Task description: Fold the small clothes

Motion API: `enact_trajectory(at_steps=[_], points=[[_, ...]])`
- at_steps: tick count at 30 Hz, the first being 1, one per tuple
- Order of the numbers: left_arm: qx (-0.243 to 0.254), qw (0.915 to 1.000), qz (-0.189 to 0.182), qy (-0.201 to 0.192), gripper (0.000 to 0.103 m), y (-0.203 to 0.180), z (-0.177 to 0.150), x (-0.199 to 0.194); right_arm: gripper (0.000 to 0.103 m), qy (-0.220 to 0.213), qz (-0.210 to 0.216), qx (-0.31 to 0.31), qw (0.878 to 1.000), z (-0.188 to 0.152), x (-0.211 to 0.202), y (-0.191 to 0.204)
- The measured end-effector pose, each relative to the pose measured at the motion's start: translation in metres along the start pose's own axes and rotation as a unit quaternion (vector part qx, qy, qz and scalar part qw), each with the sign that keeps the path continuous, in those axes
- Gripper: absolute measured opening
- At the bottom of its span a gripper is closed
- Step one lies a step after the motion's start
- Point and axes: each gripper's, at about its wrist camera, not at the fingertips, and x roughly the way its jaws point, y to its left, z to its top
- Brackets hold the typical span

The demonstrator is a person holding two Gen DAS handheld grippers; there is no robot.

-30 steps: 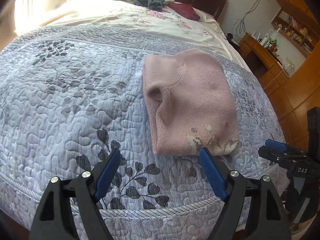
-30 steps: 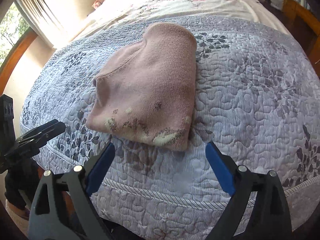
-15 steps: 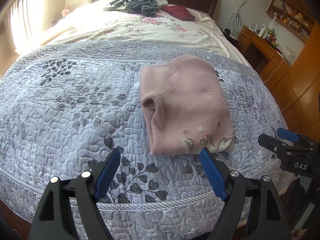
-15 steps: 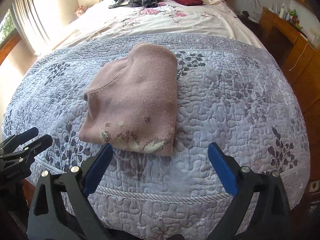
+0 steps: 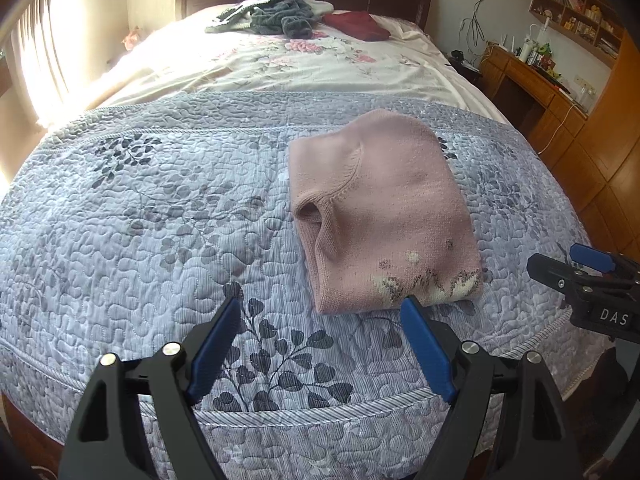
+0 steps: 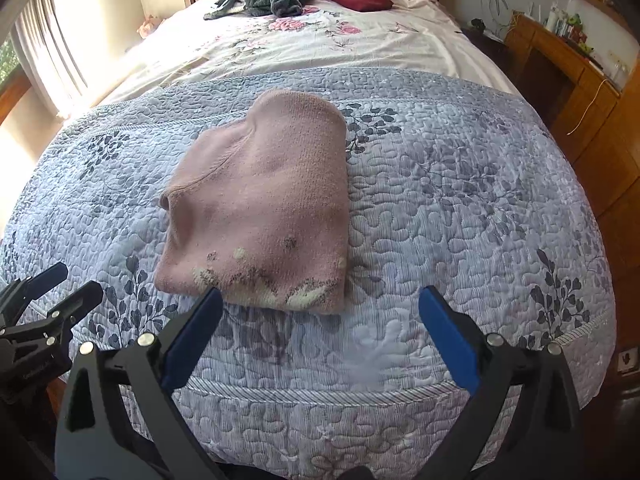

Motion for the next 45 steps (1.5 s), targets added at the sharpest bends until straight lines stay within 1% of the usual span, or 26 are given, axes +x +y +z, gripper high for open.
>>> enact_trajectory(at_steps=[1,4,7,14,35,45], points=[[0.002,1.0,0.005,0.002,0.083,0.0,-0.001,0.002,0.098,0.001,0.002,0.003,1.0,0.0,0.0,-0.001],[-0.003,0.9999,0.003,0.01,0.083,0.0,-0.004,0.009,0.099,0.003,0.012,0.008,1.0,-0.001,0.002,-0.002],[-0.009,0.9998,0.006,0.017,0.083,0.001,-0.004,0.017,0.099,0.006,0.007,0.005,1.0,-0.001,0.008,-0.001],[-0.003,0.9998,0.015,0.015,0.083,-0.001,-0.002,0.022,0.099,0.016,-0.003,0.006,1.0,-0.003,0.02,-0.003],[0.007,0.9995,0.015,0.027,0.083,-0.007,-0.002,0.035,0.099,0.028,0.002,0.013,1.0,-0.003,0.038,-0.011],[0.01,0.9994,0.018,0.029,0.083,-0.007,-0.002,0.037,0.099,0.02,0.004,0.015,1.0,-0.003,0.036,-0.011]])
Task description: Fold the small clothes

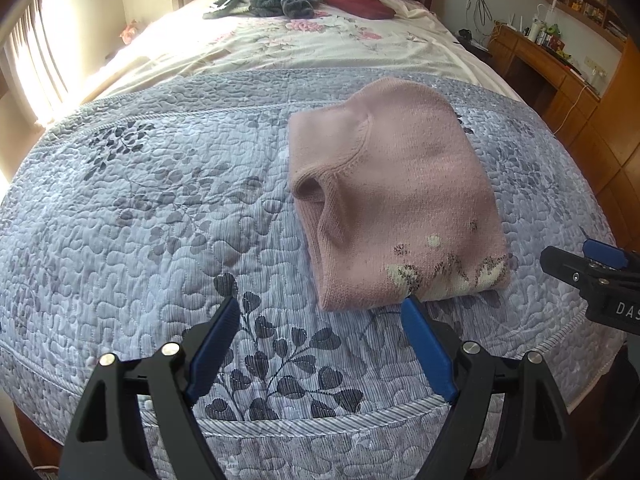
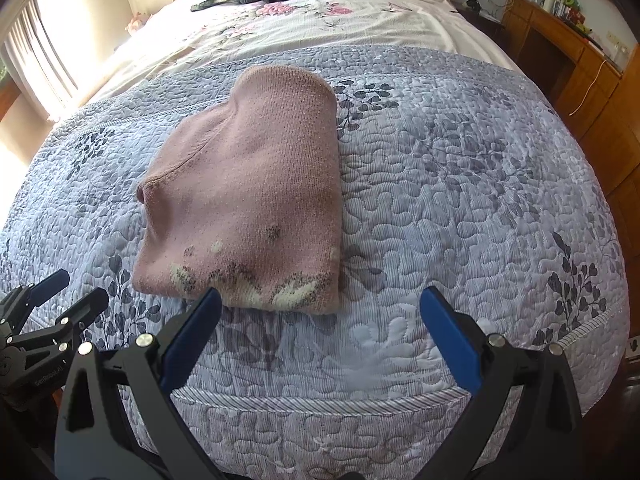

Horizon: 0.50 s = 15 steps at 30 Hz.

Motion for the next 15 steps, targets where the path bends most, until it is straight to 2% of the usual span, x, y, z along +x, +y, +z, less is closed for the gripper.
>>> enact_trajectory(at_steps=[15], points=[[-0.001,1.0,0.0,-0.001,0.083,-0.001,0.001,0.001,0.099,-0.001,-0.003,0.016,1.0,0.001,0.002,-0.01]])
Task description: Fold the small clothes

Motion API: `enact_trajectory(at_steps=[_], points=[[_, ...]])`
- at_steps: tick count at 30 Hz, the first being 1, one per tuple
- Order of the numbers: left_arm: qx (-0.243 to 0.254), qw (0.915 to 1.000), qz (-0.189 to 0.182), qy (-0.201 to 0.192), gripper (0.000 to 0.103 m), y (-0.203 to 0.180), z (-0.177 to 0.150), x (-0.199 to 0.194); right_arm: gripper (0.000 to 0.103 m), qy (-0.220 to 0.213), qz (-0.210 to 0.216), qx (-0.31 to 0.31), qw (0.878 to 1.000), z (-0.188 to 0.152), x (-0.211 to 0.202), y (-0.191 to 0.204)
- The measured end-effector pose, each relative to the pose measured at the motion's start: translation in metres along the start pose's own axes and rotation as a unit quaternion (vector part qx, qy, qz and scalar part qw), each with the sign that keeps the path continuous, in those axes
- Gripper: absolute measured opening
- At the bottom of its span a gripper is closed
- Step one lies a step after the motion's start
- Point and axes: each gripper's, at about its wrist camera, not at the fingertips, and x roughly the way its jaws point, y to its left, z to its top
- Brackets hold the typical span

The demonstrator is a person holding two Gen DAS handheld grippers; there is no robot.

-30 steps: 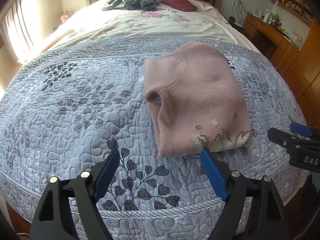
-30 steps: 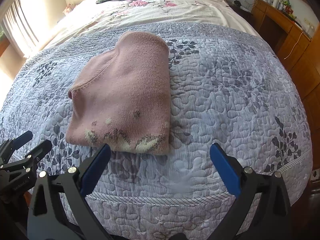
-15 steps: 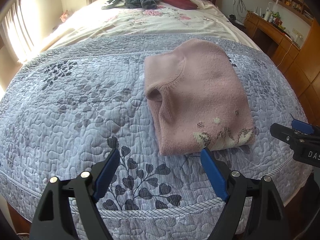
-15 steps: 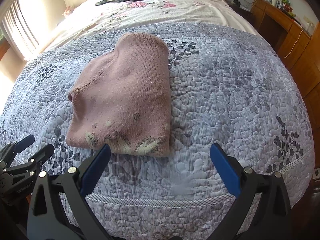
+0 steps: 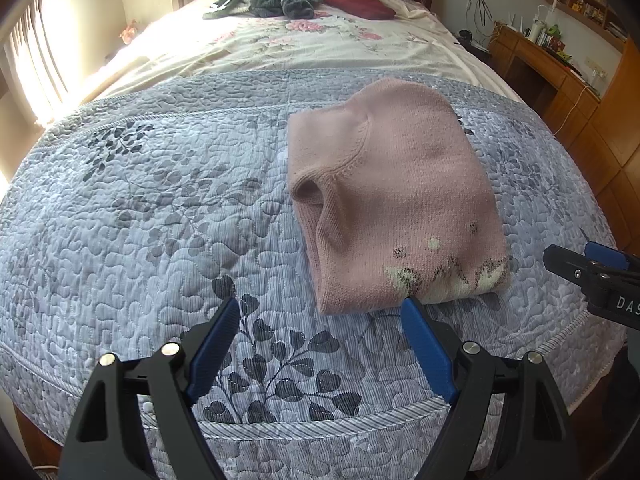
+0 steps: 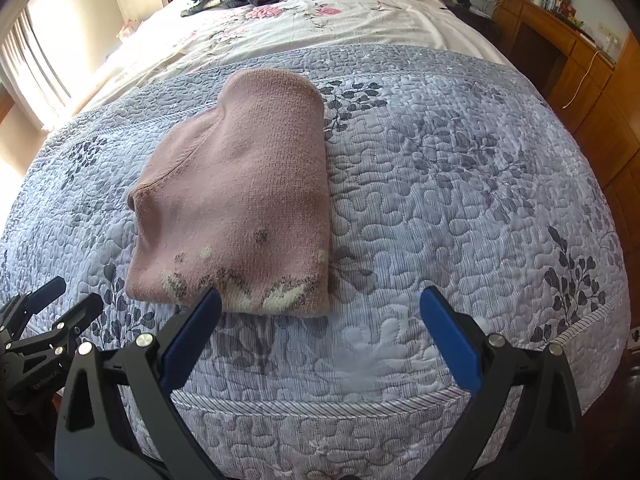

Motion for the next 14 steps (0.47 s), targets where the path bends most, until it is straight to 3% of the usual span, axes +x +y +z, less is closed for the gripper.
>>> enact_trajectory(at_steps=[14], points=[[0.001,1.0,0.001,0.001,0.083,-0.0009,0.0024,0.003,0.099,0.008,-0.013,-0.004,1.0,-0.0014,0.0028,-0.0005]])
